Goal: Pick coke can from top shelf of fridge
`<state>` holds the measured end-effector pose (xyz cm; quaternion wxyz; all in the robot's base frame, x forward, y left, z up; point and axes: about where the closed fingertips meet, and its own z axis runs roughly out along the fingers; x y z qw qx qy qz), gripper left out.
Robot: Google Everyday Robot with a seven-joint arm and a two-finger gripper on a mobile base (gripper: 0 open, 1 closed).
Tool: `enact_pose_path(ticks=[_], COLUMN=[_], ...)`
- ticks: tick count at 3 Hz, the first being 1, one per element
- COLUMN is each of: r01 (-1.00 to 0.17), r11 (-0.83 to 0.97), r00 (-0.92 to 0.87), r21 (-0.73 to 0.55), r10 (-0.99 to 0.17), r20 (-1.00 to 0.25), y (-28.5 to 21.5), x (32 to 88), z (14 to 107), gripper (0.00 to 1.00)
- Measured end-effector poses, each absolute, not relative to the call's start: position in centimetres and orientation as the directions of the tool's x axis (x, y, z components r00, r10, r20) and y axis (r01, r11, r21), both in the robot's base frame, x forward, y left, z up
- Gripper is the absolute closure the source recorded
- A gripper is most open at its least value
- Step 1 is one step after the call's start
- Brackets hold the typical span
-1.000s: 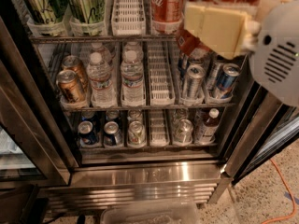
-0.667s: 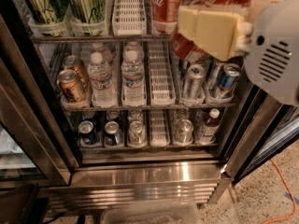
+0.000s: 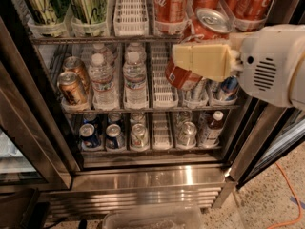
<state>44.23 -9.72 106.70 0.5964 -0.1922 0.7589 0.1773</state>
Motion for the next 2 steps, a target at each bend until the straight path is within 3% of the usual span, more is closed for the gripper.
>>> enact_pose_path(ticks=[2], r01=[-0.526], r11=[0.849], r00=[-0.248], r21=[0.044], r10=[-0.103], r20=[-0.963], y=[-10.11], x=[44.45], z=[106.16], gripper=[1.0])
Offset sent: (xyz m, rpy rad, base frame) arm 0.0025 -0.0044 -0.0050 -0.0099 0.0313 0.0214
